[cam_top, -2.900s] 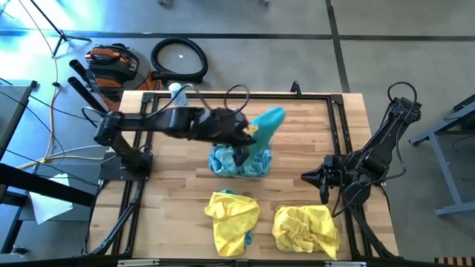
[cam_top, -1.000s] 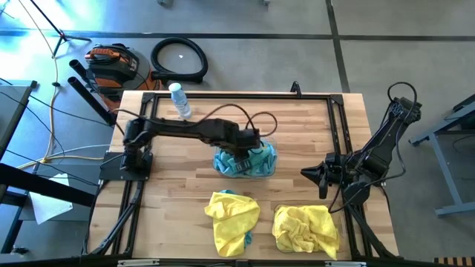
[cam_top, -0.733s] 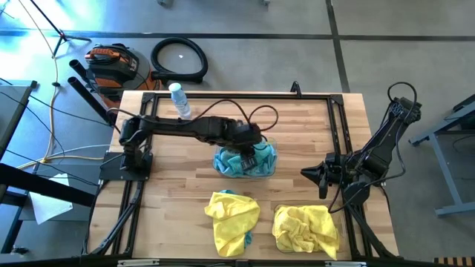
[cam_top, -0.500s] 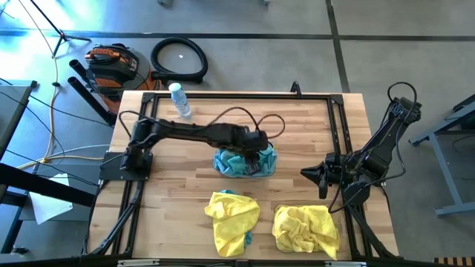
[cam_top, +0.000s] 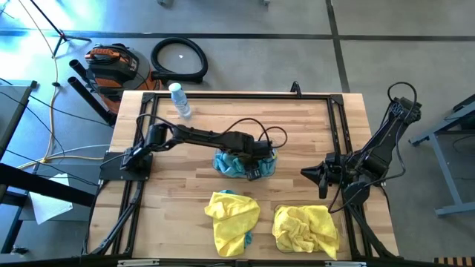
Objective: Sort microfiber towel by color & place in baskets
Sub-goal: Put the blue towel in the top transparent bin, then put the yellow towel in the bottom transparent bin
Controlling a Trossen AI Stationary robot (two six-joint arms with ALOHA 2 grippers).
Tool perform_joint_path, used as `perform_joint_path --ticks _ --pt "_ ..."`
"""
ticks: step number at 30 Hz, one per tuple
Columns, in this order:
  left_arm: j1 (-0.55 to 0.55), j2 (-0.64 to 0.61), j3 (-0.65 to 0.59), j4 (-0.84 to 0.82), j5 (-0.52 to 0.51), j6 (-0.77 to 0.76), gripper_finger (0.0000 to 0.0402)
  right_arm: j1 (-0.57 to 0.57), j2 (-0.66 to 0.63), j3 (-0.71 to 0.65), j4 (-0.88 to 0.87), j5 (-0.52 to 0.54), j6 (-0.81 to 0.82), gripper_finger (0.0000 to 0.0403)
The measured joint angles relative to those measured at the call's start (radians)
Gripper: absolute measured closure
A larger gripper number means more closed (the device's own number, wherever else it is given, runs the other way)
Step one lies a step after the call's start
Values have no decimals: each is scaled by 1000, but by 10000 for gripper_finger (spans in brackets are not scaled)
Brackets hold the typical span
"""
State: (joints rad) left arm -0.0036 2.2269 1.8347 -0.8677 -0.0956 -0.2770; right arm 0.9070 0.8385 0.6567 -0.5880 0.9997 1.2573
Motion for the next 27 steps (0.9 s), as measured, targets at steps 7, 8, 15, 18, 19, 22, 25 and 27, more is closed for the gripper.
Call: perform_joint_path --ticks 7,8,15,18,19,22,25,27 --pt "5 -39 -3 -10 7 -20 291 0 0 0 -6 0 0 357" --pt "5 -50 -3 -12 7 -26 291 0 0 0 -7 0 -1 357" --pt "5 -161 -4 -69 8 -36 291 0 0 0 -6 -13 -1 357" --pt "2 -221 -4 -107 7 -72 291 0 -1 0 -2 -34 -1 357" --pt "-1 -243 -4 -122 6 -90 291 0 -1 0 0 -37 -1 357" --pt "-17 -295 -3 -134 4 -139 291 0 -1 0 10 -44 2 357" --pt "-47 -334 -3 -182 -2 -194 291 0 -1 -1 64 -51 -25 357" --pt "-74 -345 -2 -236 -23 -227 291 -3 1 -1 123 -53 -93 357"
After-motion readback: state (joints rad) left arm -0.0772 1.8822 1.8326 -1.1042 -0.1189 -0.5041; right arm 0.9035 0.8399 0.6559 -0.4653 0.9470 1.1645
